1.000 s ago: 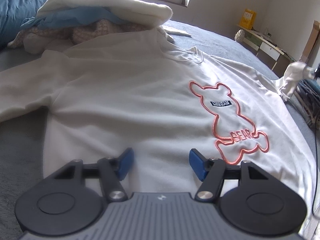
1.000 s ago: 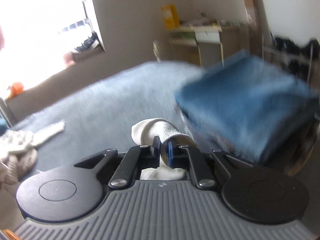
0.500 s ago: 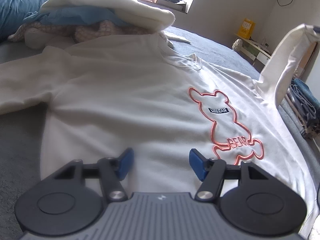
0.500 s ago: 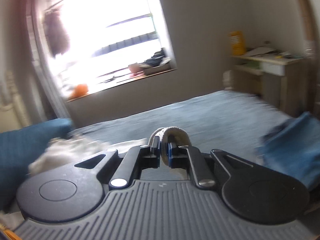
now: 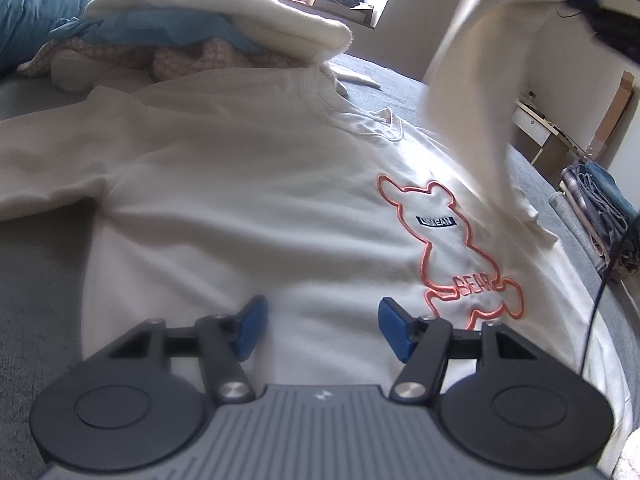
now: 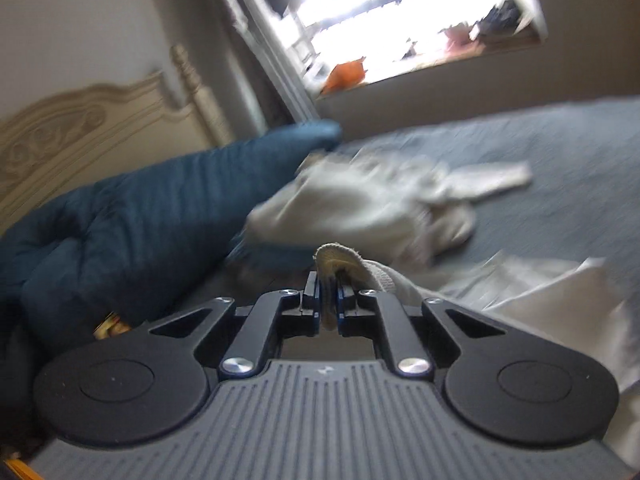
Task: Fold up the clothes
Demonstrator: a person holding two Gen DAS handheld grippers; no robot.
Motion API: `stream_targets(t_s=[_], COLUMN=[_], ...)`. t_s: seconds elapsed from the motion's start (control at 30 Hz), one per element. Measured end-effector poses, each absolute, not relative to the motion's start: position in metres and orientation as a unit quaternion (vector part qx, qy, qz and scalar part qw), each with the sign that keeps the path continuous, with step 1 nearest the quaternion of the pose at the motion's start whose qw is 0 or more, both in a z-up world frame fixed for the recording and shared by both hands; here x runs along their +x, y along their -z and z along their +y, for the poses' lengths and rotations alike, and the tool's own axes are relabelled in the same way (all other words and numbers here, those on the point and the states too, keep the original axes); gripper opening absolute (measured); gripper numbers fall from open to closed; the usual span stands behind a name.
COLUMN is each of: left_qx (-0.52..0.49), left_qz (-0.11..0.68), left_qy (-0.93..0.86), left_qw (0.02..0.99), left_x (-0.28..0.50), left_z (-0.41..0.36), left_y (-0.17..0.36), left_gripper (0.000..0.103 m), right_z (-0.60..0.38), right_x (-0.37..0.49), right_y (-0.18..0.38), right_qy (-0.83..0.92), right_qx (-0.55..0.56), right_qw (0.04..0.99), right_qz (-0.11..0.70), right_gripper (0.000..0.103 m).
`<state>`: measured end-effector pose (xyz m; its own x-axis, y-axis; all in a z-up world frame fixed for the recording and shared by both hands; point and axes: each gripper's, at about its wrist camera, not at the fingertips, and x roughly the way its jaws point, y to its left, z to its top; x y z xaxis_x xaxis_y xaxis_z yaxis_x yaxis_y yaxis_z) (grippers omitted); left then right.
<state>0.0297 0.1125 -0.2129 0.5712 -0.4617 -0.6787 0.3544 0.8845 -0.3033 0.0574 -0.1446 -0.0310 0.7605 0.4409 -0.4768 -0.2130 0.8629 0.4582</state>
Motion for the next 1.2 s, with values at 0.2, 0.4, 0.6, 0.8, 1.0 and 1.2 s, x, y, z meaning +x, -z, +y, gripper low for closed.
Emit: stream_targets(t_s=[0.2,0.4,0.6,0.8,1.0,1.2], left_qx=[-0.068,-0.068,-0.066,-0.076,-0.050,-0.042], left_qz=[0.402,0.402,0.407,0.410,0.396,0.385], left_qy=[0.230,0.230,0.223,0.219,0.229,0.226], left_qw=[0.884,0.884,0.883,0.882,0.888,0.894], left_x=[0.028,0.029,0.028,0.029,0.026,0.024], left_z=[0.113,0.112,0.117,0.124,0.114,0.107], left_y=[0.213,0.213,0.207,0.195,0.180,0.174], left_gripper=[0.063,0.063,0.063,0.063,0.064,0.064], right_z=[-0.135,-0.201,-0.240,-0.247,-0.247,-0.248], right_x=[0.048,-0.002,-0.055,-0.072,-0.077,-0.082], right_y=[0.092,0.118,0.189,0.219,0.236,0.249], right_qy=[-0.183,-0.102,-0.021,-0.009,-0.006,-0.006], right_qx=[0.251,0.356,0.444,0.460,0.451,0.448], right_qw=[0.872,0.862,0.818,0.810,0.815,0.817], right_qz=[0.379,0.346,0.365,0.363,0.364,0.363], right_gripper=[0.017,0.028,0.030,0.029,0.027,0.027])
